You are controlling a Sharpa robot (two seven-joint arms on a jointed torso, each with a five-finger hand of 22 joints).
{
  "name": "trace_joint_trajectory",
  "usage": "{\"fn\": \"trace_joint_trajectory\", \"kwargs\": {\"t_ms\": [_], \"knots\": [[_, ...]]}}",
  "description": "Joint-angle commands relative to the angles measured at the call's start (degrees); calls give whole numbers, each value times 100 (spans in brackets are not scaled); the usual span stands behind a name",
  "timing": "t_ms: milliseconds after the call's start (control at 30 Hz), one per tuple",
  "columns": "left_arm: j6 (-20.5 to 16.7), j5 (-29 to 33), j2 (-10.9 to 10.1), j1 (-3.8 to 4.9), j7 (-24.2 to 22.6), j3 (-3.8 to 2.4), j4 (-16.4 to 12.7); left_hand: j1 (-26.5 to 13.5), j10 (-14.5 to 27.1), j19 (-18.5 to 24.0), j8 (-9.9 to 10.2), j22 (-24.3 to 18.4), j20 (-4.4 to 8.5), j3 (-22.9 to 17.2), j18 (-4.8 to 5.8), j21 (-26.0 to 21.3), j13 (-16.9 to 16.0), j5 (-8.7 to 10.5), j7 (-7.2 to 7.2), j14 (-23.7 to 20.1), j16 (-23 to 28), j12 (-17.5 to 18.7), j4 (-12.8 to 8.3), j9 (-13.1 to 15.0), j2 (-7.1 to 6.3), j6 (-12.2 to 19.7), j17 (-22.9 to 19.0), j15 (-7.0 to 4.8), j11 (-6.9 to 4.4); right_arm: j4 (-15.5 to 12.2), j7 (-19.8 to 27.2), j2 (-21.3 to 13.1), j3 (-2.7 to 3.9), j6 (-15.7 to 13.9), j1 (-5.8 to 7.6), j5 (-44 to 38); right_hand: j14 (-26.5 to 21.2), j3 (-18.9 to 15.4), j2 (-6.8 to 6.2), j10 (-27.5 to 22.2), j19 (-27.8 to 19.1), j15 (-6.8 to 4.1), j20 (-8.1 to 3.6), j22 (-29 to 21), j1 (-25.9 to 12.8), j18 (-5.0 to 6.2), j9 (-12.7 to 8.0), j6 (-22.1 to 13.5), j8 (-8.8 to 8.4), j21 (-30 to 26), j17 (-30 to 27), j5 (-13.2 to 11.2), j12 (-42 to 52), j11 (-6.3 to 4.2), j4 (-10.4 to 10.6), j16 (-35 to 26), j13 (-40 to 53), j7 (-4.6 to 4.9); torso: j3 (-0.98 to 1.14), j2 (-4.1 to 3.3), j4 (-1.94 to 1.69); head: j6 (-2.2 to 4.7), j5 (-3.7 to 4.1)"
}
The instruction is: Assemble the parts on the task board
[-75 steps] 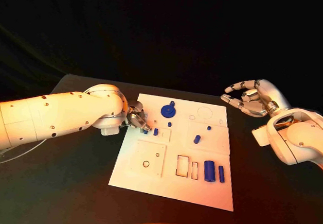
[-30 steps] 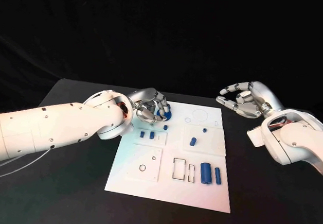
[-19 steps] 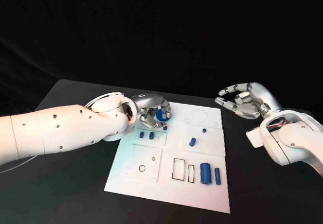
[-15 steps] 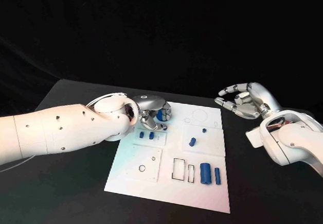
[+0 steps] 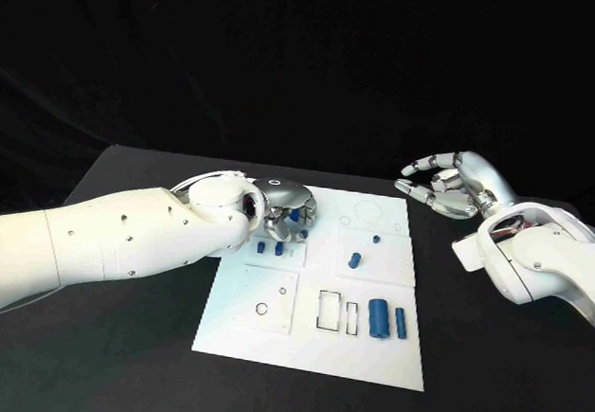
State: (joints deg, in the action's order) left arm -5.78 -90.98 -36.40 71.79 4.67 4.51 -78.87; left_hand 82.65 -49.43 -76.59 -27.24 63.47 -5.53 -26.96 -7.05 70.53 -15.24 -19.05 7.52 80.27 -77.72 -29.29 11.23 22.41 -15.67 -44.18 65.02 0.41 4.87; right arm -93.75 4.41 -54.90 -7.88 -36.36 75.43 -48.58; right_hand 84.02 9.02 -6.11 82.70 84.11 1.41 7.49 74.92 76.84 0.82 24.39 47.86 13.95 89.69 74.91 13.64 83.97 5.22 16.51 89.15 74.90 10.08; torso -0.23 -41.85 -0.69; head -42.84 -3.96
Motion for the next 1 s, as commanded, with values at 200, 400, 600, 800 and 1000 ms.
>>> {"fn": "trace_joint_trajectory", "kwargs": {"t_ms": [200,400,600,800,1000], "knots": [[231,-161,91,-2,132,-2,46,103,-204,-167,57,268,7,-128,163,231,94,18,-19,125,-106,41,0,-63,43,-148,68,-24,-34,-5,53,14,1,48,-4,-50,510,5,-10,-44,560,-33,-35,1475,-28,-69,-7,-7,18,-8,1162,10,-34,2,-3,-17,714,-14,2,7,-1,-12,4],[289,-164,146,-3,170,-1,97,136,-366,-304,86,547,28,-206,219,455,147,40,-17,199,-173,48,-18,-105,89,-257,124,-41,-58,-6,52,18,1,51,-4,-50,510,5,-10,-44,560,-33,-35,1475,-28,-69,-7,-7,18,-8,1162,10,-34,2,-3,-17,714,-14,0,1,-1,-14,11],[317,-160,207,-12,159,0,140,144,-417,-322,96,591,28,-235,228,493,171,50,-16,214,-185,60,-27,-120,108,-300,123,-46,-65,-7,51,24,1,55,-4,-50,510,11,-5,-34,566,-34,-36,1482,-26,-72,-8,-6,22,0,1161,14,-26,1,-4,-18,724,-15,0,4,1,-22,15],[364,-144,246,-31,168,1,177,144,-439,-345,110,644,31,-246,238,533,185,57,-18,221,-190,70,-33,-131,108,-308,120,-51,-70,-11,49,28,1,59,-4,-50,510,11,-5,-34,566,-34,-36,1482,-26,-72,-8,-6,22,0,1161,14,-26,1,-4,-18,724,-15,4,5,-3,-22,21],[447,-138,256,-38,211,2,216,136,-445,-355,126,669,35,-250,243,553,200,67,-16,226,-192,86,-35,-142,100,-307,112,-51,-69,-15,48,27,1,60,-4,-50,510,13,-4,-32,567,-35,-36,1483,-25,-72,-8,-5,25,1,1163,16,-25,0,-4,-18,726,-15,5,8,-7,-35,21]]}}
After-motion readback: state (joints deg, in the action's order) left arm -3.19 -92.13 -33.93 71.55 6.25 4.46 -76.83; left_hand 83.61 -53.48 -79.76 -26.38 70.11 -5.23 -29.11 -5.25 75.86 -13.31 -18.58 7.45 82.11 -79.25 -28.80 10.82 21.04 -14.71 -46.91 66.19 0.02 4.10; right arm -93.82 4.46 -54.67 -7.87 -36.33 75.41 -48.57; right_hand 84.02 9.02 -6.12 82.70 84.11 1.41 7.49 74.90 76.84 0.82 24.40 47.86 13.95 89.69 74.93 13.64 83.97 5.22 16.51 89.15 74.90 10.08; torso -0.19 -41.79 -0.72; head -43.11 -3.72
